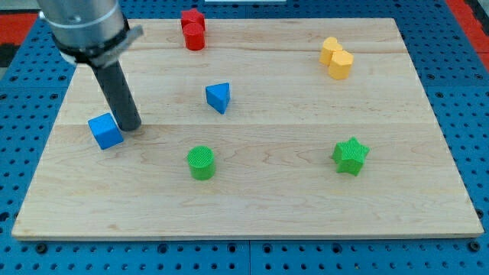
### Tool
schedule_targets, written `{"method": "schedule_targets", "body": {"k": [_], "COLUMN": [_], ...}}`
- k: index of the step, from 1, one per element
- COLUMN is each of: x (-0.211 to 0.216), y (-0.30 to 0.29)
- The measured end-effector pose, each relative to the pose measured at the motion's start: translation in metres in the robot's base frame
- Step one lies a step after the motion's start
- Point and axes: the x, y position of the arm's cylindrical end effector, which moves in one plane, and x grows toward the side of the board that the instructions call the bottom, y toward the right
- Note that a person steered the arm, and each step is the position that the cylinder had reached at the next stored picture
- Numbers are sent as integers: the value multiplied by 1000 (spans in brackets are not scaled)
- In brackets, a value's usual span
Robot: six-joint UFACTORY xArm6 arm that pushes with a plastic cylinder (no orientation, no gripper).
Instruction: Point your arm at blue cube
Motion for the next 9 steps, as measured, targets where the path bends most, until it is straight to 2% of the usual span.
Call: {"method": "schedule_targets", "body": {"k": [2,3,4,5,6,7,8,9], "x": [-44,-28,-27,14,26,61,71,70], "y": [-22,-83,-86,-89,-89,-77,-76,-102]}}
